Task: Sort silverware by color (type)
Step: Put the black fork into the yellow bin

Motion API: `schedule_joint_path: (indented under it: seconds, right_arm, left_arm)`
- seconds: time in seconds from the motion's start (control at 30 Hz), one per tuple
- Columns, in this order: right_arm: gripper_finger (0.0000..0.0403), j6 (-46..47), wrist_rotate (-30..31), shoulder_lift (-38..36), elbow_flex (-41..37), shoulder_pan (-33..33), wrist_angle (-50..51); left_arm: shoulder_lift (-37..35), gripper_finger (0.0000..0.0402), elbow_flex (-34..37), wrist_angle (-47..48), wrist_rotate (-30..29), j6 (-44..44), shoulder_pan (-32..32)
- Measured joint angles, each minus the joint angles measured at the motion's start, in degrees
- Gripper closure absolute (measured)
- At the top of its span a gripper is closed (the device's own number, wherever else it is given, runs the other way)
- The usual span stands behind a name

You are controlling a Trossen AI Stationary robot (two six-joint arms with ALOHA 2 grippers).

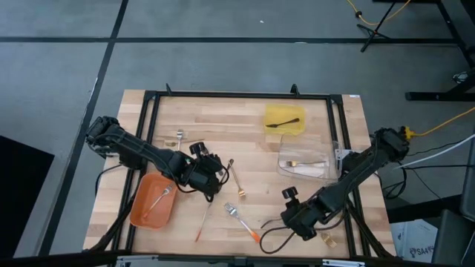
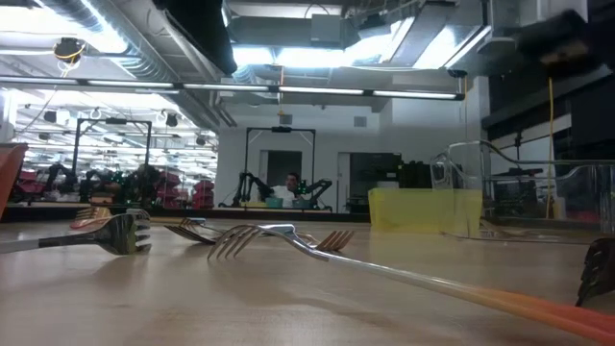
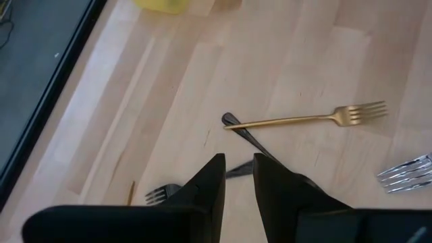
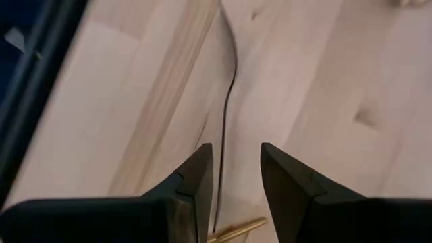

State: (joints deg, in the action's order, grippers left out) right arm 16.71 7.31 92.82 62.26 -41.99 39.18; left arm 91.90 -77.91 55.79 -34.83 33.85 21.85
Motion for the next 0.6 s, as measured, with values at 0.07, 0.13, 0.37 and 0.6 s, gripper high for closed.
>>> schedule_joint_path:
  seconds: [0.07,0.13,0.37,0.6]
  right_arm:
    - [0.0288,0.0,-0.4,1.3,0.0,0.0,0.0]
    - [0.0288,0.0,-0.4,2.4,0.0,0.0,-0.1]
    - [0.0288,0.5,-0.4,6.0,0.0,0.0,-0.1]
    - [0.0288,3.0,-0.5,9.4,-0.1,0.0,-0.1]
  left_arm:
    - [0.0,0.033,0.0,0.0,0.0,0.0,0.0]
    - [0.0,0.0331,0.0,0.0,0.0,0.0,0.0]
    - [0.0,0.033,0.0,0.0,0.0,0.0,0.0]
    - [0.0,0.033,0.0,0.0,0.0,0.0,0.0]
